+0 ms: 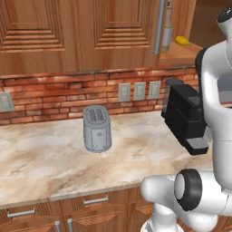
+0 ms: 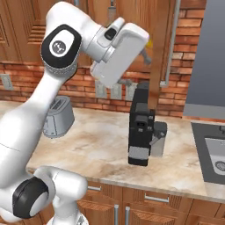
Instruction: The dining table condiment station is running low on oil/vinegar bottle. Refill the condiment station by opening the cabinet and taking the oil/vinegar bottle from the cabinet and placing it on the dining table.
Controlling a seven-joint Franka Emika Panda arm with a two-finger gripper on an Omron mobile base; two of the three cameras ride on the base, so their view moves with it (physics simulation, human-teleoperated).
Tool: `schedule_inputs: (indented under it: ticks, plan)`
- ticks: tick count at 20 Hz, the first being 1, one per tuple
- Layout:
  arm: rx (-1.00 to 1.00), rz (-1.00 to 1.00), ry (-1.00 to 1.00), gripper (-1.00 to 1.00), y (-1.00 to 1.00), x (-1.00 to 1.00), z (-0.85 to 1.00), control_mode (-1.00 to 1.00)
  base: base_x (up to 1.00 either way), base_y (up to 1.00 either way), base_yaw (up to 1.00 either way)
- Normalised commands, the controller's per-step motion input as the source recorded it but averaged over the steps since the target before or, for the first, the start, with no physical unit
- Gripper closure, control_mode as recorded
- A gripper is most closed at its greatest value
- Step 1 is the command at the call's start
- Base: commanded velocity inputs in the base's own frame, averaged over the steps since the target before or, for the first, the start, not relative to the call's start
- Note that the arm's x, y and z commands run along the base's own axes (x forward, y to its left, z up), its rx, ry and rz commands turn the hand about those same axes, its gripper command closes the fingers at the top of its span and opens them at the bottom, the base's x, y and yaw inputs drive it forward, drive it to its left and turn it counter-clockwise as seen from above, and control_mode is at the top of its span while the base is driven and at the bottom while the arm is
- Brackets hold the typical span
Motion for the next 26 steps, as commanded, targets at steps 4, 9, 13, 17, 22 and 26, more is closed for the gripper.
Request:
schedule_inputs:
  ticks: [4, 9, 13, 17, 22, 26]
  plan:
    - [0.05, -0.05, -0.10, -1.00, -0.35, -0.12, -0.07, -1.00, 0.00, 0.00, 0.00]
    - [0.09, 0.00, -0.31, -1.00, 0.13, -0.21, -0.02, -1.00, 0.00, 0.00, 0.00]
    - [0.18, 0.01, -0.62, -1.00, 0.65, -0.42, 0.00, -1.00, 0.00, 0.00, 0.00]
    - [0.22, 0.05, -0.65, -1.00, 0.86, -0.29, 0.00, -1.00, 0.00, 0.00, 0.00]
    - [0.23, 0.11, -0.52, -1.00, 0.85, -0.02, 0.13, -1.00, 0.00, 0.00, 0.00]
    - [0.14, 0.28, -0.33, -1.00, 0.57, 0.23, 0.39, -1.00, 0.00, 0.00, 0.00]
